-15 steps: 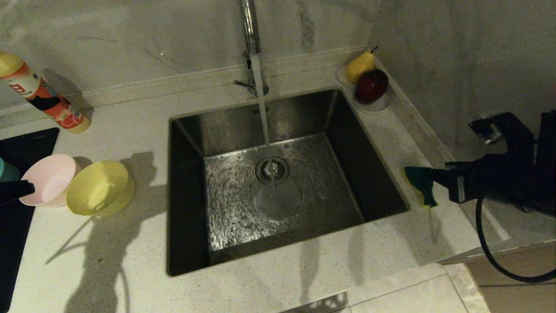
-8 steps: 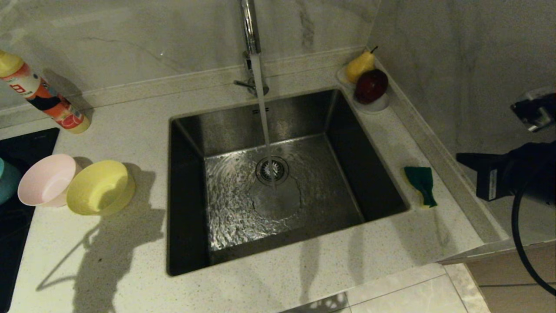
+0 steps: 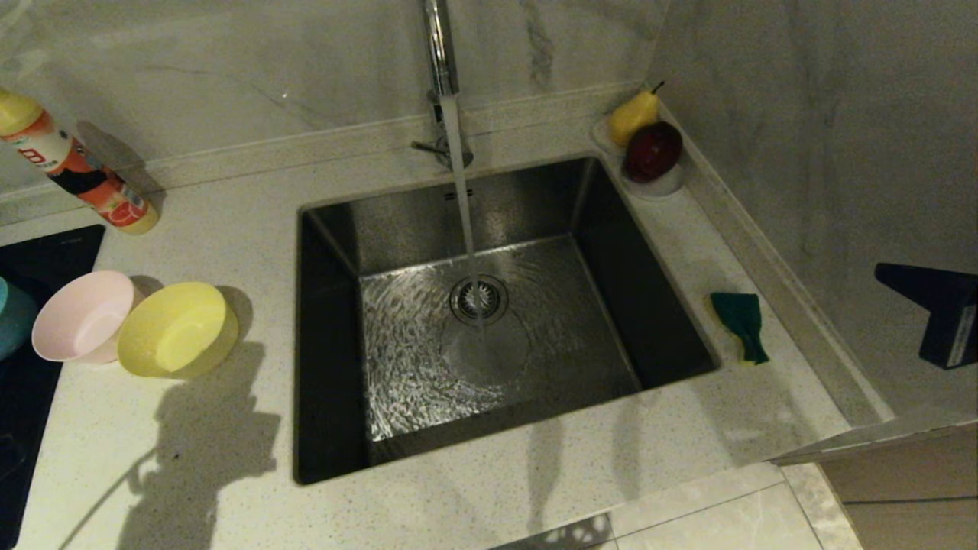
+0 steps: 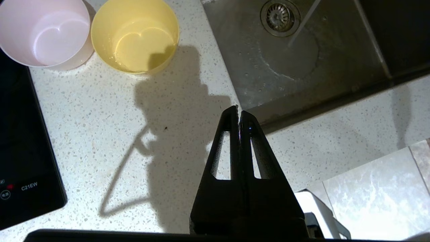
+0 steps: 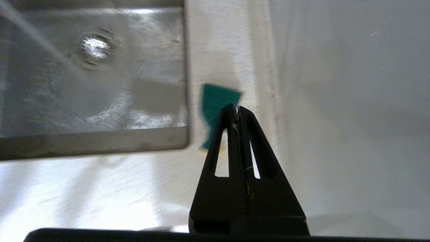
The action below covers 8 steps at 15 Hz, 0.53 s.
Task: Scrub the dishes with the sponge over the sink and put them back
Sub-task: Turn off the faucet
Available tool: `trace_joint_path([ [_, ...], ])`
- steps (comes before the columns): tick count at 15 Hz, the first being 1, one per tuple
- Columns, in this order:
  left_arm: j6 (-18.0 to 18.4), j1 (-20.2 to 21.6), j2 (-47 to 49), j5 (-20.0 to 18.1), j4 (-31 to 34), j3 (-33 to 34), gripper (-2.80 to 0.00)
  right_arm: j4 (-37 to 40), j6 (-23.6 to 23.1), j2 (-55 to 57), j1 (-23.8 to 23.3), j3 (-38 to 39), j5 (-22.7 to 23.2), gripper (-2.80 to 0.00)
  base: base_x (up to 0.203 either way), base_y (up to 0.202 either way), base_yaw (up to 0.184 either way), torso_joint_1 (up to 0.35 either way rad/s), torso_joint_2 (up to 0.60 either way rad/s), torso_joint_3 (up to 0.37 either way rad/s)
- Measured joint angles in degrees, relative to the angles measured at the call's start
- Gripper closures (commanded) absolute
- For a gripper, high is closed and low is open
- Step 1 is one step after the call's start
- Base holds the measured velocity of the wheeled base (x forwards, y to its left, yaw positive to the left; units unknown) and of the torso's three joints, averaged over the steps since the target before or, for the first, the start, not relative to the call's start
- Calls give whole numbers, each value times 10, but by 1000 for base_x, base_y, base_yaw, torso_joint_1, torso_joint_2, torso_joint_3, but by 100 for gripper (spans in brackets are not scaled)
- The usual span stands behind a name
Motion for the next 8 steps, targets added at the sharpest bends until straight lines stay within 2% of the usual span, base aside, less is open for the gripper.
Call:
trace_joint_path([
  [3, -2, 0, -15, 3, 0, 13, 0, 40, 49, -53, 21, 5, -1, 0, 0, 0, 0, 0, 0, 0],
  [8, -3, 0, -39, 4, 0, 32, 0, 65, 59, -117, 32, 19, 0, 0, 0, 0, 0, 0, 0, 0],
])
